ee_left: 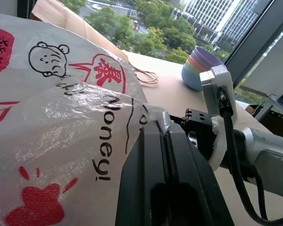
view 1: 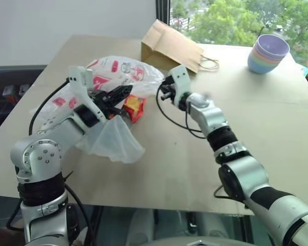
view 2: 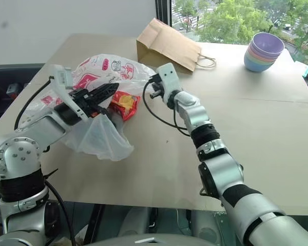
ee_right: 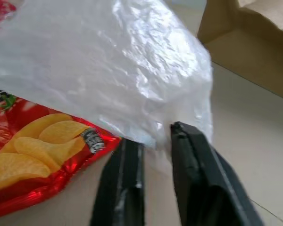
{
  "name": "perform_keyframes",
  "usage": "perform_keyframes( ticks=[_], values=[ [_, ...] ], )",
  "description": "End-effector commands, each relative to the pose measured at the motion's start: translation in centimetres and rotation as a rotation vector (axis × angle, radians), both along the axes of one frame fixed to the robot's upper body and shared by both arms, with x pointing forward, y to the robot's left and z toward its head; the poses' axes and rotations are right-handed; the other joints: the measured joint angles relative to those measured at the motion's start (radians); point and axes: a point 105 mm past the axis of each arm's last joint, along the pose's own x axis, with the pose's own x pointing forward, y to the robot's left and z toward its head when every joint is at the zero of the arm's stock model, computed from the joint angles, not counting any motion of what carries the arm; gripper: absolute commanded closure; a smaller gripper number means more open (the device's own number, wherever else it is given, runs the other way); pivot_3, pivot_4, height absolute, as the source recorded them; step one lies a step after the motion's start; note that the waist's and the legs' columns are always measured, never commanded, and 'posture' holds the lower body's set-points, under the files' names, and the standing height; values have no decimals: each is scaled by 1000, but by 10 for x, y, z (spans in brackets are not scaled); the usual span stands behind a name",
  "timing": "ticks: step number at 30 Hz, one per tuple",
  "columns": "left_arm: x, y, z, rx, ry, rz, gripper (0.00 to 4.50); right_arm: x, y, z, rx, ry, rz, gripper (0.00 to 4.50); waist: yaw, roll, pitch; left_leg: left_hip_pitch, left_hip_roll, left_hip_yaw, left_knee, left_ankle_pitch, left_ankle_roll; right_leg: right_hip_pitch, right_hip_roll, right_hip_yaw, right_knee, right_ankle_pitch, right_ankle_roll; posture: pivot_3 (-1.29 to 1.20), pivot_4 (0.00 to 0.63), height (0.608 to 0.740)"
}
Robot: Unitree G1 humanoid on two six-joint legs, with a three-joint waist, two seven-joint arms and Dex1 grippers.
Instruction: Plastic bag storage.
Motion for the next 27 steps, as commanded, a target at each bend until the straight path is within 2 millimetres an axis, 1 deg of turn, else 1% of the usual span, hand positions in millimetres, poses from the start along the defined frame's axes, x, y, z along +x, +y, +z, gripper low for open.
perform_keyframes(
  ticks=[1, 3, 6, 9, 14, 16, 17, 19, 20, 21, 22, 24, 25, 26, 27],
  values=[
    [-1, -9, 21, -20, -91, -64, 4500, 13, -31, 29, 47, -84, -121, 4328, -1, 0, 0, 0, 0, 0, 0, 0, 0, 0, 0, 0, 0, 0, 0, 0, 150, 740],
    [2, -12, 26, -33, -101, -87, 4500, 13, -44, 38, 58, -108, -151, 4328, 1, 0, 0, 0, 0, 0, 0, 0, 0, 0, 1, 0, 0, 0, 0, 0, 150, 740],
    [10, -28, 37, -42, -128, -157, 4500, 4, -72, 58, 58, -166, -204, 4328, 5, 0, 0, 0, -1, 0, 0, 0, 0, 0, 0, 0, 0, 0, 0, 0, 150, 740],
    [16, -46, 48, -58, -152, -237, 4500, -13, -99, 79, 57, -215, -266, 4328, 12, 1, 0, -2, -1, 0, 0, 0, 0, -1, 0, 0, 0, 0, 0, 0, 150, 740],
    [29, -66, 62, -74, -189, -328, 4500, -42, -130, 101, 45, -240, -362, 4328, 17, 1, 1, -4, -1, 1, -1, 0, 0, -5, 1, 2, 1, 0, 0, 0, 150, 740],
    [38, -69, 64, -66, -202, -341, 4500, -54, -143, 107, 23, -252, -417, 4328, 18, 2, 1, -5, -1, 1, -1, 0, 0, -5, 2, 1, 1, 0, 0, 0, 150, 740],
    [41, -70, 62, -54, -191, -353, 4500, -58, -148, 108, 3, -254, -442, 4328, 18, 2, 1, -5, -1, 1, -1, 0, 0, -6, 2, 1, 1, 0, 0, 0, 150, 740],
    [42, -69, 55, -27, -180, -377, 4500, -64, -153, 103, -42, -236, -467, 4328, 14, 2, 1, -5, -1, 2, -1, 0, 0, -6, 2, 2, 1, 0, 0, 0, 150, 740],
    [36, -68, 52, -30, -168, -415, 4500, -66, -156, 97, -67, -215, -477, 4328, 13, 2, 1, -4, -1, 2, -1, 0, 0, -6, 2, 2, 1, 0, 0, 0, 150, 740],
    [27, -67, 50, -40, -157, -453, 3963, -67, -157, 90, -87, -195, -483, 4500, 11, 2, 1, -4, -1, 2, -1, 0, 0, -6, 2, 2, 1, 0, 0, 0, 150, 740],
    [16, -66, 45, -54, -128, -493, 3701, -69, -157, 83, -96, -172, -480, 4500, 9, 2, 1, -4, 0, 3, -1, 0, 0, -6, 2, 3, 1, 0, 0, 0, 150, 740],
    [-12, -62, 31, -46, -74, -583, 2866, -73, -153, 76, -99, -145, -464, 4500, 0, 2, 1, -6, 0, 3, -1, 0, 0, -8, 2, 4, 1, 0, 0, 0, 150, 740],
    [-25, -59, 23, -41, -33, -617, 2349, -75, -151, 73, -99, -134, -456, 4500, -8, 2, 1, -8, 0, 2, -1, 0, 0, -11, 2, 5, 1, 0, 0, 0, 150, 740],
    [-38, -55, 13, -39, 14, -639, 2125, -76, -149, 70, -99, -124, -446, 4500, -12, 2, 1, -11, 0, 2, -1, 0, 0, -15, 2, 6, 2, 0, 0, 0, 150, 740],
    [-48, -52, 5, -39, 56, -647, 1560, -77, -147, 68, -96, -116, -438, 4500, -15, 2, 1, -12, 1, 1, -1, 0, 0, -15, 2, 7, 3, 0, 0, 0, 150, 740]
  ],
)
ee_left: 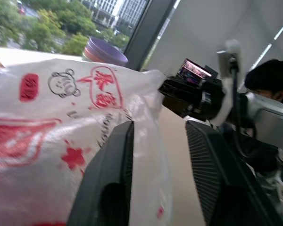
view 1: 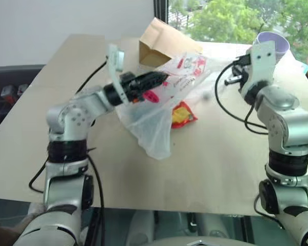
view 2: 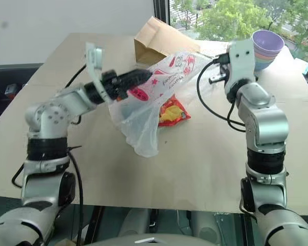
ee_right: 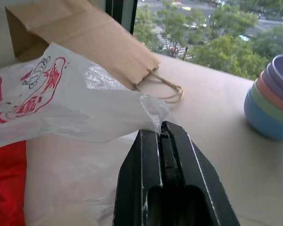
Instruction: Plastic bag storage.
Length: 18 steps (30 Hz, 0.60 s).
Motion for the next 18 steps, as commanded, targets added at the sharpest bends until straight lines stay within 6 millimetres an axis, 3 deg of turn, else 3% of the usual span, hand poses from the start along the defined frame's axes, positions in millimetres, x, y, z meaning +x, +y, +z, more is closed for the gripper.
perform_keyframes(
  ticks=[1, 3, 7, 10, 13, 17, 18],
  values=[
    [-52, 8, -11, 36, 58, -102, 1098, -11, 10, 12, 15, -48, 41, 4500, -1, 0, 0, 0, 1, 0, 0, 0, 0, 0, 0, 0, 0, 0, 0, 0, 150, 740],
    [-70, 17, -35, 89, 130, -69, 279, -12, 12, 10, 30, -40, 54, 4500, 2, 0, 0, 0, 1, -1, 0, 0, 0, 0, 0, -1, -1, 0, 0, 0, 150, 740],
    [-95, 22, -64, 143, 198, -33, 279, -18, 12, -2, 3, 5, 124, 4500, 17, 0, 0, 1, 1, -1, 1, 0, 0, 2, -2, -3, -1, 0, 0, 0, 150, 740],
    [-101, 27, -82, 175, 233, 20, 215, -24, 13, -10, 43, 41, 184, 3607, 30, 0, 0, 0, 0, 1, 4, 0, 1, 3, -2, -4, -1, 0, 0, 0, 150, 740],
    [-97, 31, -98, 211, 232, 86, 215, -24, 6, -15, 64, 59, 147, 2092, 30, 1, -1, 1, 0, 2, 7, 0, 1, 4, -1, -4, -1, -3, -4, 0, 150, 740],
    [-87, 23, -100, 194, 189, 109, 215, -26, -3, -20, 93, 82, 92, 196, 32, 1, -1, 0, 0, 2, 9, 0, 1, 4, 0, -5, 1, -3, -4, 0, 150, 740],
    [-84, 19, -100, 193, 179, 108, 215, -26, -6, -23, 93, 91, 67, 196, 32, 1, -1, 0, 0, 2, 10, 0, 1, 4, 0, -4, 1, -2, -3, 0, 150, 740]
  ],
)
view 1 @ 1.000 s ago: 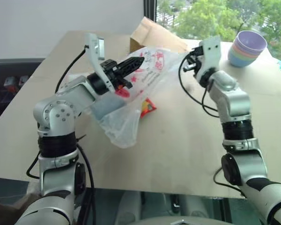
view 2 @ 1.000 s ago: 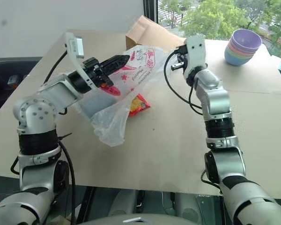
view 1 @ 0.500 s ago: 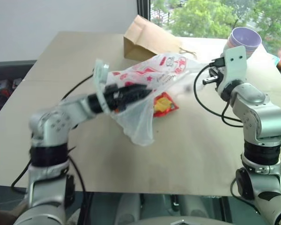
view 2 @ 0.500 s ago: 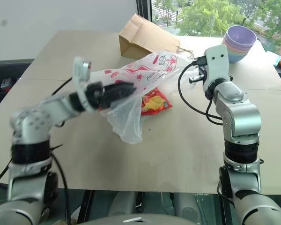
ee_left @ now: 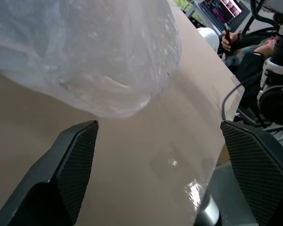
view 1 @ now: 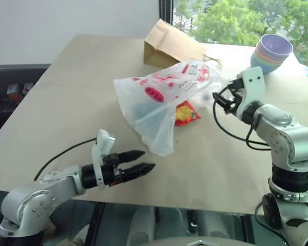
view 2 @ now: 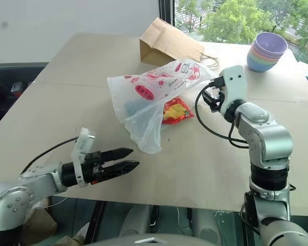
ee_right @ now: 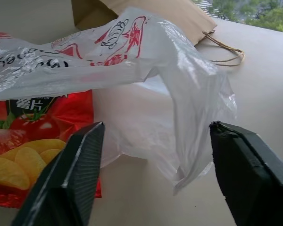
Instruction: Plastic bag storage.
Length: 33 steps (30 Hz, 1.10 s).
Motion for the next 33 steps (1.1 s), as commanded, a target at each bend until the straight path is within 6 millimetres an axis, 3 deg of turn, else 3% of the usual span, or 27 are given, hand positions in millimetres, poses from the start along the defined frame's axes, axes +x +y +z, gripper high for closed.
perform_keyframes(
  ticks=[1, 7, 16, 17, 20, 23, 26, 28, 29, 33],
  values=[
    [7, -11, 6, -4, -64, -4, 215, -5, -11, 3, 11, -20, -75, 196, -1, 0, 0, 0, 0, 0, 0, 0, 0, 0, 0, 0, 0, 0, 1, 0, 150, 740],
    [16, -22, 2, 16, -65, 4, 215, 8, -18, -16, 67, 24, -162, 196, -5, 0, 0, 0, 0, 0, 0, 0, 0, 0, 1, 1, 0, 2, 4, 0, 150, 740],
    [25, -38, -10, -3, -54, 28, 215, 58, -33, -32, 14, -21, -270, 196, -5, 1, -1, 0, 0, 0, 2, 0, 0, 0, 1, 1, 1, 2, 4, 0, 150, 740],
    [25, -41, -10, -17, -51, 21, 450, 62, -35, -33, 17, -23, -273, 733, -5, 1, -1, -1, 0, 1, 1, 0, 0, 0, 1, 1, 1, 2, 4, 0, 150, 740],
    [24, -43, -10, -41, -47, 13, 1054, 69, -39, -35, 29, -24, -275, 1728, -5, 1, -1, -1, 0, 1, 2, 0, 0, 0, 1, 1, 1, 2, 4, 0, 150, 740],
    [20, -42, -10, -85, -38, 12, 2411, 71, -46, -35, 17, -30, -270, 3081, -5, 1, -1, -1, 0, 0, 2, 0, 0, 0, 1, 1, 1, 2, 4, 0, 150, 740],
    [24, -35, 22, -283, -26, 26, 3669, 66, -49, -24, 17, -46, -218, 4410, -3, 1, 0, -1, 0, 0, 2, 0, 0, 0, 1, 1, 1, 2, 4, 0, 150, 740],
    [28, -28, 45, -387, -19, 23, 4432, 62, -49, -16, 19, -53, -175, 4500, -1, 1, 0, -2, 0, -1, 4, 0, 0, 0, 1, 0, 2, 2, 4, 0, 150, 740],
    [31, -22, 58, -433, -26, 23, 4432, 59, -48, -10, 23, -58, -141, 4500, -1, 1, 0, -2, 0, -2, 5, 0, 0, 0, 1, -1, 3, 2, 4, 0, 150, 740],
    [76, 37, 165, -679, -187, 129, 4432, 36, -37, 57, 131, -79, 125, 4500, 0, 1, 1, -1, 0, -4, 7, 0, 0, 1, 1, -3, 8, 2, 4, 0, 150, 740]
  ],
)
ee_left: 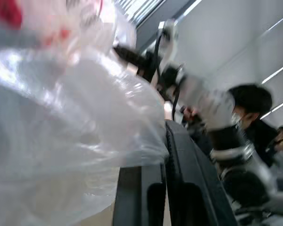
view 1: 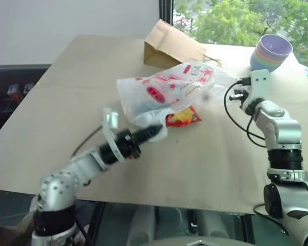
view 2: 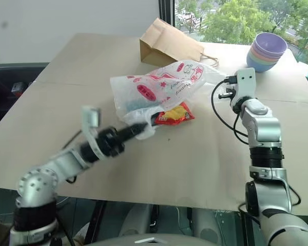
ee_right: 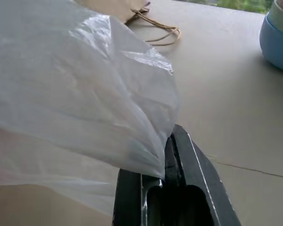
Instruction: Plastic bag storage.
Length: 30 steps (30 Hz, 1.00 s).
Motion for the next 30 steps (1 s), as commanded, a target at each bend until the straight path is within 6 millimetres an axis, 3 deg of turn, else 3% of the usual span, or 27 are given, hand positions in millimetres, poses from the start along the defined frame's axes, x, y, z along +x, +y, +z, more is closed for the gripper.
perform_keyframes(
  ticks=[1, 4, 6, 8, 11, 16, 20, 23, 27, 30],
  values=[
    [24, 51, 94, -203, -158, 127, 4432, -21, 9, 90, 102, -134, 211, 4500, -1, 1, 2, 0, 0, 0, 1, 0, 0, 0, 0, 0, 1, 0, 0, 0, 150, 740],
    [51, 86, 158, -288, -256, 273, 4432, -24, 6, 147, 117, -191, 253, 4500, -5, 2, 4, 0, 0, 1, 1, 0, 0, -1, 1, 1, 2, 0, 0, 0, 150, 740],
    [65, 99, 189, -321, -295, 340, 4432, -22, 0, 173, 100, -214, 243, 4500, -5, 2, 2, 1, -1, 2, -2, 0, 0, -1, 1, 2, -1, 0, 0, 0, 150, 740],
    [71, 97, 206, -307, -327, 334, 4432, -23, -6, 188, 72, -223, 239, 4500, -3, 1, 2, 1, -1, 2, -4, 0, 0, 0, 2, 1, -5, 0, 0, 0, 150, 740],
    [77, 85, 213, -272, -342, 298, 4432, -26, -18, 198, 18, -226, 219, 4500, 0, 0, 1, -2, -1, 2, -7, -1, 1, -1, 0, 1, -10, 0, 0, 0, 150, 740],
    [79, 50, 202, -179, -349, 162, 4432, -36, -41, 205, -73, -215, 160, 4500, 1, 1, 4, -8, -4, 3, -7, -2, 2, -5, -5, 1, -11, -1, 2, 0, 150, 740],
    [84, 44, 199, -176, -341, 158, 4432, -42, -46, 215, -66, -247, 147, 4500, -6, 2, 4, -8, -5, 2, -7, -2, 3, -5, -5, 1, -11, -1, 3, 0, 150, 740],
    [81, 34, 189, -121, -342, 132, 4432, -47, -47, 199, -101, -212, 142, 4500, -7, 2, 4, -6, -5, 3, -7, -3, 3, -5, -5, 2, -9, -1, 3, 0, 150, 740],
    [70, 17, 150, 16, -318, 88, 4432, -62, -43, 161, -91, -139, 149, 4500, -4, 2, 4, -4, -4, 4, -6, -3, 3, -3, -5, 3, -7, -1, 3, 0, 150, 740],
    [39, 11, 90, 147, -254, -13, 3696, -76, -36, 124, -42, -88, 112, 4500, -8, 3, 3, -3, -1, 3, -4, -2, 2, -3, -5, 6, -4, -1, 3, 0, 150, 740]
  ],
)
